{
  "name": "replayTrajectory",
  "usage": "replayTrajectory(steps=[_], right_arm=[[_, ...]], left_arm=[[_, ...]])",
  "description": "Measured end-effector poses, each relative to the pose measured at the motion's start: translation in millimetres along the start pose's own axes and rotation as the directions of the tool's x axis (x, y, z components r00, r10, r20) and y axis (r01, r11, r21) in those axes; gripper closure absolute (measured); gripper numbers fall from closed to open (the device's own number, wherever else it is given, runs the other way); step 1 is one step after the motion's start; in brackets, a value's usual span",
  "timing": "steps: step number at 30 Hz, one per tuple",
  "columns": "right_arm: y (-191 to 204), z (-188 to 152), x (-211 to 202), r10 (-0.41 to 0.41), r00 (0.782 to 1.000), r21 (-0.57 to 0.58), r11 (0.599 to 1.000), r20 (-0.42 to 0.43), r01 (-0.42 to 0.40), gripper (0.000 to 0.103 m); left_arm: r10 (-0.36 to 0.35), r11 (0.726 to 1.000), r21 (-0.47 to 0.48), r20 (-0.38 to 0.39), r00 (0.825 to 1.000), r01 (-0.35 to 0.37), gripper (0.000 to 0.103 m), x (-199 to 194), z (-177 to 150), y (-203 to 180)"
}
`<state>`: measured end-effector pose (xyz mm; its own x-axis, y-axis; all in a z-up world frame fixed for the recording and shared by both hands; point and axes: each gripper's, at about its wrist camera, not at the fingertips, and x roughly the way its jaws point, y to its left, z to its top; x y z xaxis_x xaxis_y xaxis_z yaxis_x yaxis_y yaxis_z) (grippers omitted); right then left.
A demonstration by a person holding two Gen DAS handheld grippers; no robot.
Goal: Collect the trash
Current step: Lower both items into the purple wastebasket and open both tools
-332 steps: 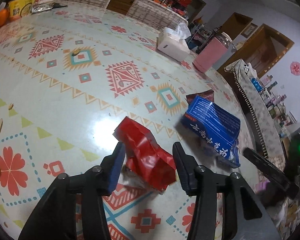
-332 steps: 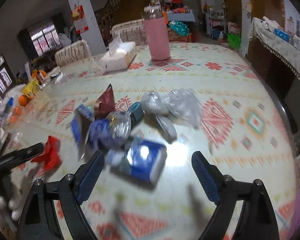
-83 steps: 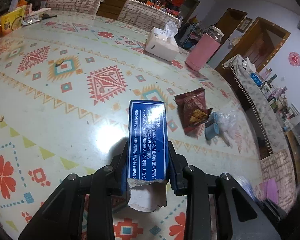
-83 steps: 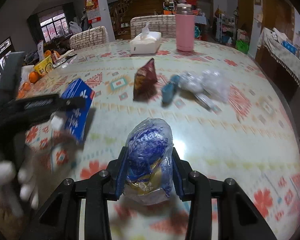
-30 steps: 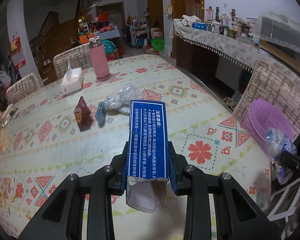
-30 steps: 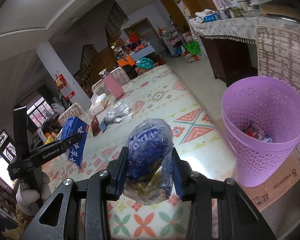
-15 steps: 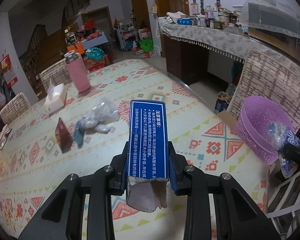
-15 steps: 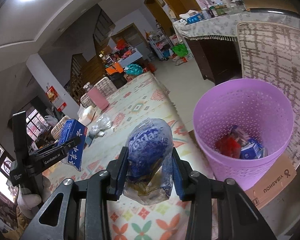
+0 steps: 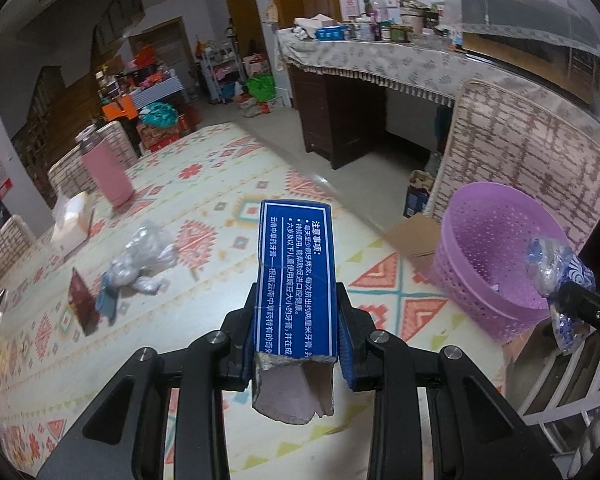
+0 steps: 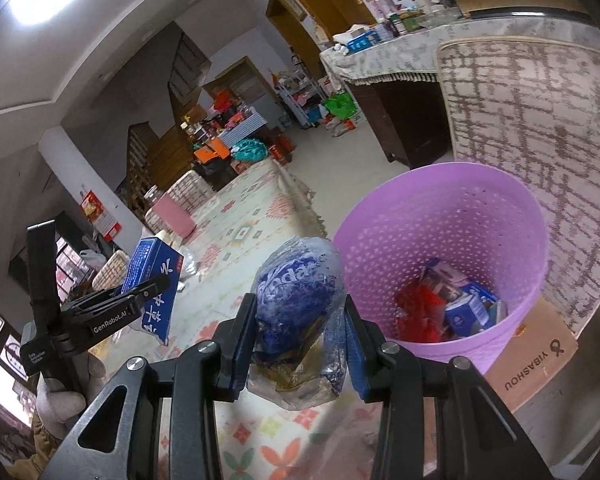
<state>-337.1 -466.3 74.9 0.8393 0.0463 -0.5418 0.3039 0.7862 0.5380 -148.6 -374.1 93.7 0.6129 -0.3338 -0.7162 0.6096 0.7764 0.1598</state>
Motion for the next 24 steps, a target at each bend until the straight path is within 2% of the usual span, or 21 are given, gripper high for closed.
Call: replayTrajectory(steps=[8, 14, 17, 22, 23, 24], right_arm=[[-34, 6, -14, -0.053, 0.998, 0.055, 0.997, 0.03, 0.051, 0.059], [-57, 12, -22, -0.105, 0.993, 0.089, 0.991, 0.052, 0.1, 0.059], [-66, 14, -24, -0.122, 0.991, 0.104, 0.988, 0.054, 0.116, 0.059], [-74, 20, -21, -0.144, 0.988, 0.114, 0.984, 0.056, 0.137, 0.058], [-76, 23, -20, -0.15, 0.987, 0.113, 0.983, 0.061, 0.143, 0.058], [-77, 26, -19, -0.155, 0.986, 0.112, 0.983, 0.066, 0.147, 0.057]], left_arm=[[-0.08, 0.995, 0.058, -0.015, 0.997, 0.08, 0.072, 15, 24, -41], [-0.188, 0.979, 0.075, -0.048, 0.981, 0.191, 0.072, 32, 50, -75], [-0.23, 0.968, 0.085, -0.065, 0.971, 0.235, 0.072, 42, 61, -92], [-0.343, 0.933, 0.085, -0.094, 0.935, 0.351, 0.072, 58, 78, -118], [-0.36, 0.925, 0.091, -0.098, 0.928, 0.369, 0.069, 60, 81, -122], [-0.372, 0.92, 0.094, -0.102, 0.923, 0.381, 0.057, 60, 83, -124]])
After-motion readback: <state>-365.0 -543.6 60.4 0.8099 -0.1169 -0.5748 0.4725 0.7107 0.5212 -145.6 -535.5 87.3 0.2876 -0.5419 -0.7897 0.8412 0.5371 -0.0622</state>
